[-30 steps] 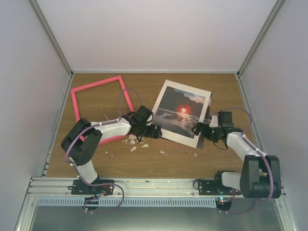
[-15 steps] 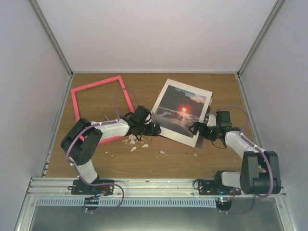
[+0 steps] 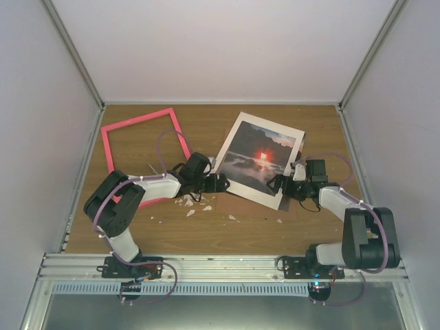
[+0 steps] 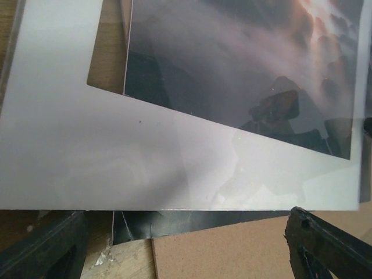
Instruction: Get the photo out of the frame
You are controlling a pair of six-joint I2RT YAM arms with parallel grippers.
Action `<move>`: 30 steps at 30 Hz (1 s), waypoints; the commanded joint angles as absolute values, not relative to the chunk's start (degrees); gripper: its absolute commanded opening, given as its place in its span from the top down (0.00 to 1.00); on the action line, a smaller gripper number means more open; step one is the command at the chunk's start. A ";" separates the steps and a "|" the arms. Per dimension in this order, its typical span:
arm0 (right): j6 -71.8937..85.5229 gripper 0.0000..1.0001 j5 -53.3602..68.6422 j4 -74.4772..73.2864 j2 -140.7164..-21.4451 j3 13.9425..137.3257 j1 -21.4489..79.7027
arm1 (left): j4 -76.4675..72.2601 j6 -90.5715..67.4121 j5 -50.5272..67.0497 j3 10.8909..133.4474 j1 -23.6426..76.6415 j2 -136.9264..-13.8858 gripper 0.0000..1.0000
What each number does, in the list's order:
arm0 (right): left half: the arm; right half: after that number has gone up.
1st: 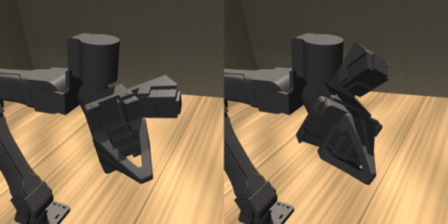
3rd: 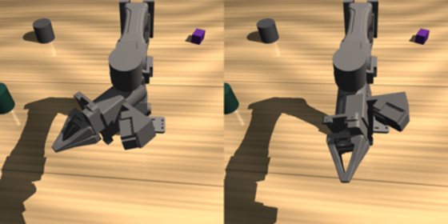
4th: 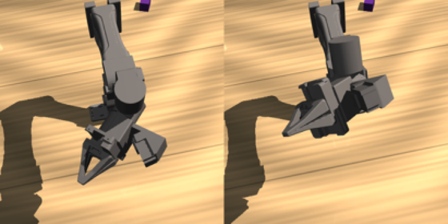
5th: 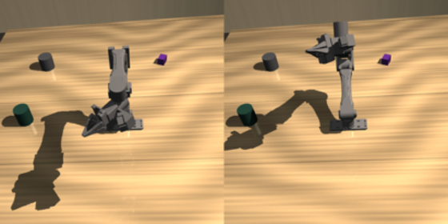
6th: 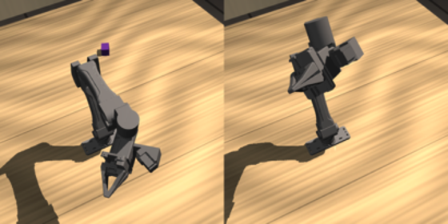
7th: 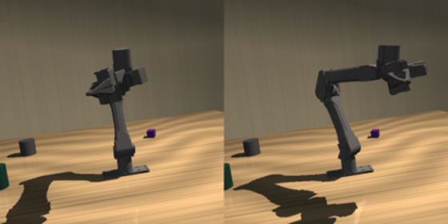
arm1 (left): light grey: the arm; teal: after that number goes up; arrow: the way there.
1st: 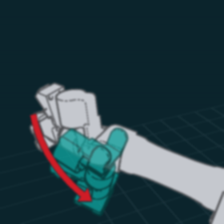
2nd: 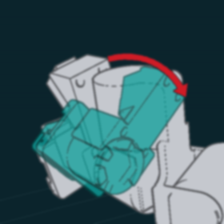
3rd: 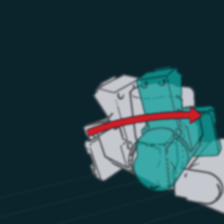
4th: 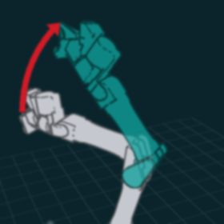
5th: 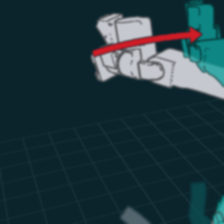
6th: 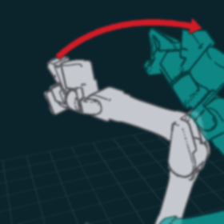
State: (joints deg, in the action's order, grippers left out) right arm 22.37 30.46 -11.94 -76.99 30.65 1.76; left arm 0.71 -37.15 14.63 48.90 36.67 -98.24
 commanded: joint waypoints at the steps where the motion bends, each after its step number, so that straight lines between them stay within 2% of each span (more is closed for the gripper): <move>1: 22.85 0.01 31.10 -10.27 -78.77 28.85 2.56 | -3.29 -40.19 18.61 46.25 36.48 -97.22 0.09; 12: 23.32 0.01 34.10 -8.49 -78.33 28.22 2.92 | -12.35 -43.99 24.29 42.63 36.39 -92.84 0.11; 19: 24.85 0.01 36.76 -5.63 -78.86 28.58 2.96 | -11.68 -44.42 23.32 41.91 36.39 -92.10 0.11; 24: 24.61 0.00 27.46 -12.00 -76.26 31.06 2.93 | -7.21 -43.33 18.88 41.74 36.39 -89.89 0.10; 30: 24.97 0.00 24.19 -15.27 -74.36 31.50 2.91 | -3.61 -40.79 14.61 42.43 36.30 -89.31 0.09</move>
State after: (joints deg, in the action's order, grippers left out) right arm 24.36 28.21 -11.92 -75.07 30.20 2.63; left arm -5.15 -43.09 18.55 42.37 36.56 -90.15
